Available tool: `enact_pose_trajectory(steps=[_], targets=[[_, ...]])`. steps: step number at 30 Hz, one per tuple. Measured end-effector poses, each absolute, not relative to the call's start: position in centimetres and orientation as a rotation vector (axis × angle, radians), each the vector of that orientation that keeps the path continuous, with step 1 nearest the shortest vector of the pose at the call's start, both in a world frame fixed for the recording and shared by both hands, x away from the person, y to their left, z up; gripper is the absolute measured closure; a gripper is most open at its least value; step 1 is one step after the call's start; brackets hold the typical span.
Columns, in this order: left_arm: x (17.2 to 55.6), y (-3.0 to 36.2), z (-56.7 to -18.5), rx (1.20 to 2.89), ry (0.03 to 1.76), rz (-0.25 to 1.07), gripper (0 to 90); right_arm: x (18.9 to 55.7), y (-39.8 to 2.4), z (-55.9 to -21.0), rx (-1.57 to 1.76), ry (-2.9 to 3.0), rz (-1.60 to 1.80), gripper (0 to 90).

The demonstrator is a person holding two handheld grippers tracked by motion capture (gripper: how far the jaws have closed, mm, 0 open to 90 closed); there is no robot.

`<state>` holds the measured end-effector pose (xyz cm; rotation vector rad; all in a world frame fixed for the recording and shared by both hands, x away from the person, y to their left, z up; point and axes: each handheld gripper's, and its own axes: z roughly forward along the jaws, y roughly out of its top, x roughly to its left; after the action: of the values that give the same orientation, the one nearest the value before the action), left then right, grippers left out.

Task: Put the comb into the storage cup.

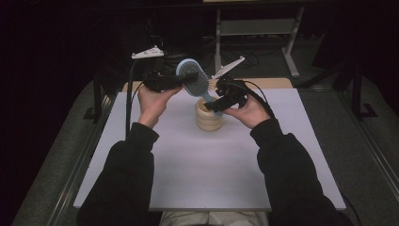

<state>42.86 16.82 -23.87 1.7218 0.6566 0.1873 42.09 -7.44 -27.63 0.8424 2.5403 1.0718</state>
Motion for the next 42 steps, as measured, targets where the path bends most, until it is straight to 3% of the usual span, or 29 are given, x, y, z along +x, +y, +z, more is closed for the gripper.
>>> enact_pose_trajectory(steps=[3, 5, 8, 34, 42], targets=[[43.0, 17.1, -23.6, 1.719, 0.664, 0.194, 57.4, 42.1, -8.1, -27.6, 0.87, 2.517, 1.097, 12.8], [43.2, 17.2, -23.5, 1.726, 0.67, 0.202, 57.4, 42.1, -8.5, -27.7, 0.877, 2.508, 1.11, 11.8], [43.3, 17.4, -23.3, 1.727, 0.679, 0.219, 57.4, 42.2, -9.3, -28.0, 0.901, 2.51, 1.14, 0.0], [46.3, 18.7, -22.2, 1.643, 0.769, 0.212, 56.9, 39.6, -15.2, -31.5, 0.923, 2.367, 1.228, 0.0], [47.0, 18.5, -22.4, 1.659, 0.796, 0.272, 56.9, 38.3, -16.8, -33.1, 0.934, 2.34, 1.263, 0.0]])
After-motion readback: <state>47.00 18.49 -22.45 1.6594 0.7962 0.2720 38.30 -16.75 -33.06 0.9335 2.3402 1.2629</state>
